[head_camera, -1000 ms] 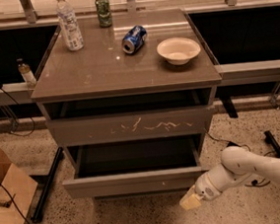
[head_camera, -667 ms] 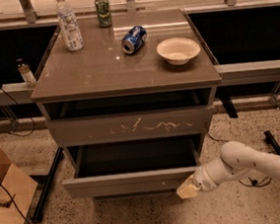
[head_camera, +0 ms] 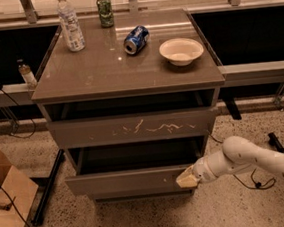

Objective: Close middle drawer

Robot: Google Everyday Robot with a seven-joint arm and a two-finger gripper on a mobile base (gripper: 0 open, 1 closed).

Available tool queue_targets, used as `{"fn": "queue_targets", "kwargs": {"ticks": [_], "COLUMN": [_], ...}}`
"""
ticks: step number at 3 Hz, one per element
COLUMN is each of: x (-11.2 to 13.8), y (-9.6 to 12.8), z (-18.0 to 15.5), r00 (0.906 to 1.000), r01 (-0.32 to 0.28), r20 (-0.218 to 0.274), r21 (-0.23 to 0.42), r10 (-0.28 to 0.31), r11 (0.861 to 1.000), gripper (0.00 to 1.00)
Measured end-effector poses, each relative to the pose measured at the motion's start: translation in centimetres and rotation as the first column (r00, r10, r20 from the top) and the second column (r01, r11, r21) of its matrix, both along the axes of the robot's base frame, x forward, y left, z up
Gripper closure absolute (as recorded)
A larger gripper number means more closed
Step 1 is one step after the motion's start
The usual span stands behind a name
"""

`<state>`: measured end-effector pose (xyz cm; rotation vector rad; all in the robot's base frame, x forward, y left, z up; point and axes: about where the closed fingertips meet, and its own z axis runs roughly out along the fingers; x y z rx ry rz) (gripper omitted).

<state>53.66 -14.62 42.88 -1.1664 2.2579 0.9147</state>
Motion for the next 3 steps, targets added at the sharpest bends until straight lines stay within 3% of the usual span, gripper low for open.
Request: {"fn": "queue_targets", "kwargs": {"ticks": [1,3], "x": [2.5,5.3], "y": [-0.3,-0.2], "z": [0.6,1.5], "r00": [0.9941,0.9743], "r01": [0.057,0.102], "r20": [0.089,0.188], "r21": [0.055,0.117], "r10": [-0.062,-0.123], "r11": [0.997,0.988], "gripper": [0.85,0.39]}}
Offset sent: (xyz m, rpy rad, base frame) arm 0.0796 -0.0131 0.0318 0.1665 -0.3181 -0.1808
